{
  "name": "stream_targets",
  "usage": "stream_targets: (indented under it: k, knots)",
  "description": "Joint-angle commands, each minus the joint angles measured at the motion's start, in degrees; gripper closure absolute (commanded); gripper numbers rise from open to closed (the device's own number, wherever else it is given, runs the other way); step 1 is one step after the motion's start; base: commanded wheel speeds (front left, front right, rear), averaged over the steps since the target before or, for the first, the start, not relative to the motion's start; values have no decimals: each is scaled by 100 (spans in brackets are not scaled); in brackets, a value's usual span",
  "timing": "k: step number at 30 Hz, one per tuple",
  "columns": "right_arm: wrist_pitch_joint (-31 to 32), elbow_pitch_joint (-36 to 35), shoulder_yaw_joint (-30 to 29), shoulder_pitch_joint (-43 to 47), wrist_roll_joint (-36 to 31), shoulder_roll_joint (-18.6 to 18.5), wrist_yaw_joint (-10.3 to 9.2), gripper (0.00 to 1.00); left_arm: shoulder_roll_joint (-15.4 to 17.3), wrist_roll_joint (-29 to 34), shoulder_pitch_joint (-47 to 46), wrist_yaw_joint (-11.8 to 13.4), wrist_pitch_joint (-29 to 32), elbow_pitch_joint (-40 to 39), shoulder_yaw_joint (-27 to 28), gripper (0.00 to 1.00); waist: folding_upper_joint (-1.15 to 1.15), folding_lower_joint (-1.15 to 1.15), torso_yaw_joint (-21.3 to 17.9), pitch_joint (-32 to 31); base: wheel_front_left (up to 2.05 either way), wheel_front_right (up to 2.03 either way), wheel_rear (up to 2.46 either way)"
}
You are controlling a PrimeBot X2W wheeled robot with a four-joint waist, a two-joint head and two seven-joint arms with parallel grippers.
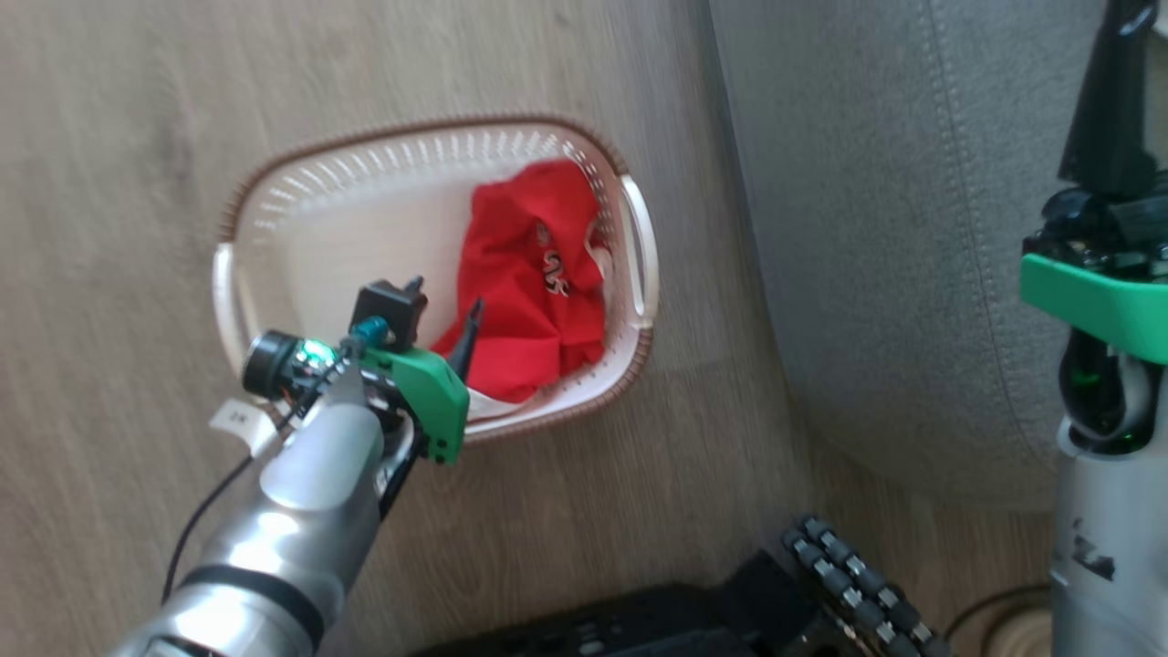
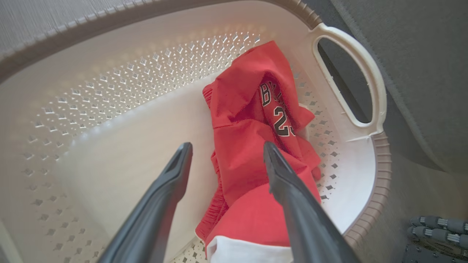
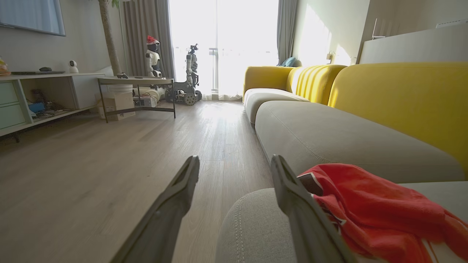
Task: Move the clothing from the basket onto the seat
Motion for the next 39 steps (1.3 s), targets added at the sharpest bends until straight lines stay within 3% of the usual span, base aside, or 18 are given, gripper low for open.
stream_targets:
  k: [1,12,25,26,28,29,30,32,39]
  knots:
    - [-34,-328,123,-48,55,-18,-2,0,39,-42,-62,-12,-8,96,82,0,0,0,-212,399,0,0,0]
    - [-35,-801,351,-206,68,-18,-2,0,45,-156,-828,-24,100,703,75,0,0,0,-388,1005,0,0,0]
    - [-35,-887,454,-179,115,-18,-2,0,74,-144,-1124,-92,305,895,-66,1,0,0,-546,1164,0,0,0]
    - [-35,-888,466,-179,115,-18,-2,0,73,-149,-1129,-101,320,901,-76,7,0,0,-560,1164,0,0,0]
    - [-36,-891,500,-174,106,-18,-2,0,68,-170,-1133,-113,353,911,-88,31,0,0,-593,1160,0,0,0]
    - [-36,-895,513,-169,102,-18,-2,0,65,-175,-1137,-121,373,916,-100,54,0,0,-604,1162,0,0,0]
    - [-36,-901,524,-164,97,-18,-2,0,63,-176,-1145,-127,395,920,-117,65,0,0,-615,1167,0,0,0]
    - [-36,-914,528,-149,82,-18,-2,0,57,-189,-1173,-138,403,925,-138,100,0,0,-623,1180,0,0,0]
    - [-36,-812,510,-129,40,-18,-2,0,39,-267,-1123,-238,201,920,-225,100,0,0,-522,1040,0,0,0]
